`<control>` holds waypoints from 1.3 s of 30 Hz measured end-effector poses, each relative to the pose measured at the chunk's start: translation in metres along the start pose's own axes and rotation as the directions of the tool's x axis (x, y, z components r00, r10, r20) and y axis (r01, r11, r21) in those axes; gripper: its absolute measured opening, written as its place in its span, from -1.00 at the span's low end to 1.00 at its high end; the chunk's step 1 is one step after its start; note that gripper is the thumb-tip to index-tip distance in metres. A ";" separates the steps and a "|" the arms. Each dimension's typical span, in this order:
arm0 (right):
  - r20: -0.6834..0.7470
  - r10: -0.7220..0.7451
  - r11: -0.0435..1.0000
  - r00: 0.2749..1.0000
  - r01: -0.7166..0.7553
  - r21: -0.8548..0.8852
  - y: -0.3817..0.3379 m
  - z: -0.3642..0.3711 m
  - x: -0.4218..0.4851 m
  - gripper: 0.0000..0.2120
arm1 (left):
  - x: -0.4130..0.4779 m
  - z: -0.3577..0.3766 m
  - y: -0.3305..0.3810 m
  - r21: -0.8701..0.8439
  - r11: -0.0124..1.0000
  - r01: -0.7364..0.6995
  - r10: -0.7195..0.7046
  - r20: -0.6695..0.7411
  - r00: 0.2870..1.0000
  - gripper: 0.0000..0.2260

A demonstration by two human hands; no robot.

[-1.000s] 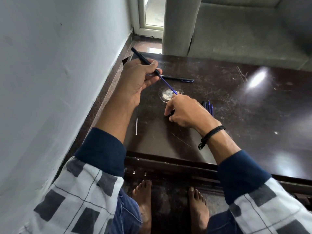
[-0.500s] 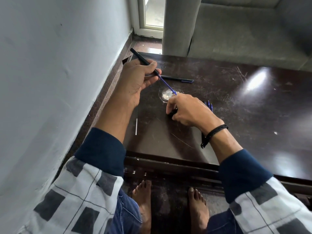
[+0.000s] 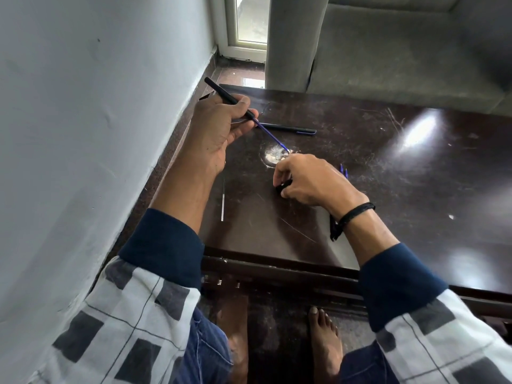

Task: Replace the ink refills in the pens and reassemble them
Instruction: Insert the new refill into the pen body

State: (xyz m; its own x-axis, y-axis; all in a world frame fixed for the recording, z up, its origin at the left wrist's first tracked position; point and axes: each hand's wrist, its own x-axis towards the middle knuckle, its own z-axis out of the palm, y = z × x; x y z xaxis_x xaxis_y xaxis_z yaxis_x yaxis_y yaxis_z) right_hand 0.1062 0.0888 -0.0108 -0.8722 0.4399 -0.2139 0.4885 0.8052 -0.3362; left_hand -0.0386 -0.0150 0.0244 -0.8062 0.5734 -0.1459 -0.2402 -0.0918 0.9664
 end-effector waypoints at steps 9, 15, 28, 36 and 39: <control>-0.117 0.042 0.999 0.992 -0.043 -0.005 0.010 0.002 0.005 -0.71 | 0.000 -0.002 0.001 0.012 1.000 -0.006 0.006 0.002 1.000 -0.93; -0.047 0.087 0.996 0.995 -0.086 0.024 0.011 0.004 0.007 -0.66 | 0.000 -0.002 0.002 0.019 1.000 -0.005 0.005 0.009 1.000 -0.94; -0.038 0.149 0.989 0.988 -0.148 0.018 0.019 -0.002 0.004 -0.67 | -0.002 -0.001 0.002 0.020 1.000 0.000 -0.001 0.012 1.000 -0.94; -0.050 0.130 0.991 0.990 -0.129 0.024 0.014 -0.002 0.001 -0.66 | -0.001 -0.001 0.001 0.020 1.000 0.002 -0.002 0.011 1.000 -0.94; -0.186 0.155 0.985 0.970 -0.166 -0.042 0.017 -0.007 -0.002 -0.70 | -0.001 -0.001 0.001 0.015 1.000 0.003 -0.003 0.009 1.000 -0.94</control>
State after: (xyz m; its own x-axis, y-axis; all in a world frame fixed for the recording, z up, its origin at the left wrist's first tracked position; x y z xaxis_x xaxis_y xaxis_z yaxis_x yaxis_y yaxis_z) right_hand 0.1159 0.1041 -0.0092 -0.7750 0.6257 -0.0888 0.6248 0.7373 -0.2571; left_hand -0.0386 -0.0162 0.0257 -0.8005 0.5811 -0.1467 -0.2343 -0.0781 0.9690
